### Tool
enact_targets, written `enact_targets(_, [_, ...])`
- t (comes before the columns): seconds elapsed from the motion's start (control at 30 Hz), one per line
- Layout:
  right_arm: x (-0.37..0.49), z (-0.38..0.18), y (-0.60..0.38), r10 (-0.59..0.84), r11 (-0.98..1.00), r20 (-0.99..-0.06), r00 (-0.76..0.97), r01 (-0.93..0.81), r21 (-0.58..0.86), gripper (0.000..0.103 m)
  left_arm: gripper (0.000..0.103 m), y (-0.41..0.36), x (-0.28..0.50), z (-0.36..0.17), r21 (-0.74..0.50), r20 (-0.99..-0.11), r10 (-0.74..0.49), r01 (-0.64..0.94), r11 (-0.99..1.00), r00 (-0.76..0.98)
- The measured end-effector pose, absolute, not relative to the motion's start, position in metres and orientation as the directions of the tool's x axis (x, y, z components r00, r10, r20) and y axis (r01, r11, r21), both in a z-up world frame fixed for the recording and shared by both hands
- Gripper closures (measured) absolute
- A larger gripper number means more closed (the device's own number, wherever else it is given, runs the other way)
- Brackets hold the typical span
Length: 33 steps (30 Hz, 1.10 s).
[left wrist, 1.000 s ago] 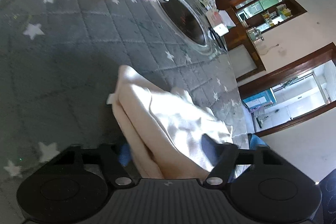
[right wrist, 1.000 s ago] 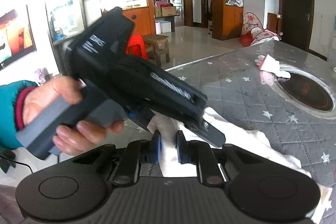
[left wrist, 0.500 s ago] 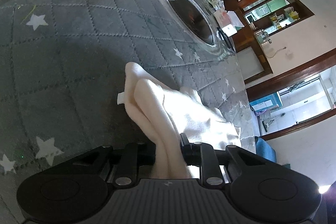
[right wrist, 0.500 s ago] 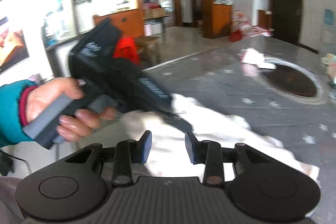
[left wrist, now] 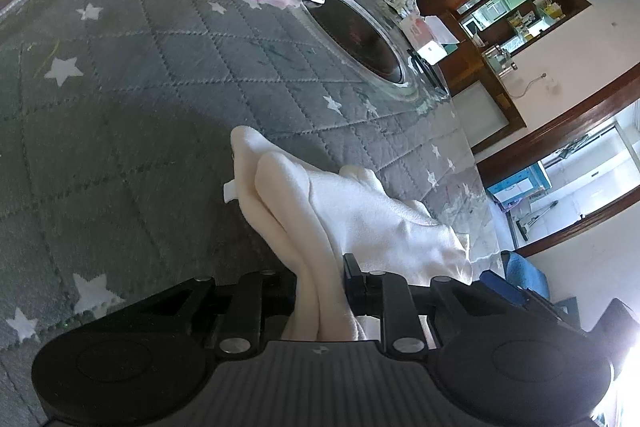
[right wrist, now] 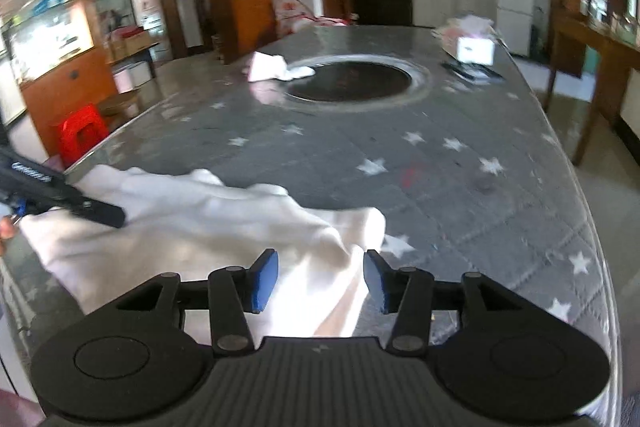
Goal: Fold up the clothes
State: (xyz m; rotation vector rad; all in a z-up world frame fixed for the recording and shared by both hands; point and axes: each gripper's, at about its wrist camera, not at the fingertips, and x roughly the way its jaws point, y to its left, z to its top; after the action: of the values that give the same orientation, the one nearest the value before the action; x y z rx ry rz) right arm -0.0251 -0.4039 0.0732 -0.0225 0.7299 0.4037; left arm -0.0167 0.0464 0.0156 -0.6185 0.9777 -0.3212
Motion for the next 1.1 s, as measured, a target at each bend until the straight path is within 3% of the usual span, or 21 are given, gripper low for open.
enact_targets(0.1, [-0.021,0.061,-0.409,0.353,0.929,-0.657,0.666,-0.331,0.163,0.047,0.08,0.045,-0.017,0.016,-0.613,-0.673,-0.513,-0.014,0.79,0.533])
enact_targets(0.23, [-0.024,0.055,-0.413,0.383,0.922,-0.64,0.666,-0.312,0.228,0.05,0.08,0.041,-0.018,0.018,-0.586,-0.681,-0.496,0.006,0.811,0.54])
enact_targets(0.27, [-0.023,0.055,-0.411,0.398,0.916,-0.637,0.66,-0.317,0.244,0.058,0.08,0.04,-0.018,0.019,-0.578,-0.683,-0.49,0.011,0.816,0.541])
enact_targets(0.3, [-0.023,0.055,-0.41,0.413,0.91,-0.633,0.655,-0.322,0.26,0.073,0.081,0.038,-0.018,0.02,-0.57,-0.686,-0.486,0.015,0.822,0.542])
enact_targets(0.4, [-0.025,0.056,-0.406,0.431,0.902,-0.625,0.651,-0.334,0.275,0.087,0.081,0.034,-0.018,0.024,-0.545,-0.695,-0.471,0.03,0.838,0.543])
enact_targets(0.77, [-0.045,0.106,-0.419,0.416,0.909,-0.54,0.732,-0.353,0.222,0.09,0.085,0.002,-0.008,0.066,-0.487,-0.674,-0.485,0.159,0.859,0.558])
enact_targets(1.1, [-0.05,0.16,-0.462,0.29,0.957,-0.479,0.829,-0.265,0.122,0.09,0.085,-0.057,0.02,0.103,-0.486,-0.641,-0.538,0.253,0.837,0.548])
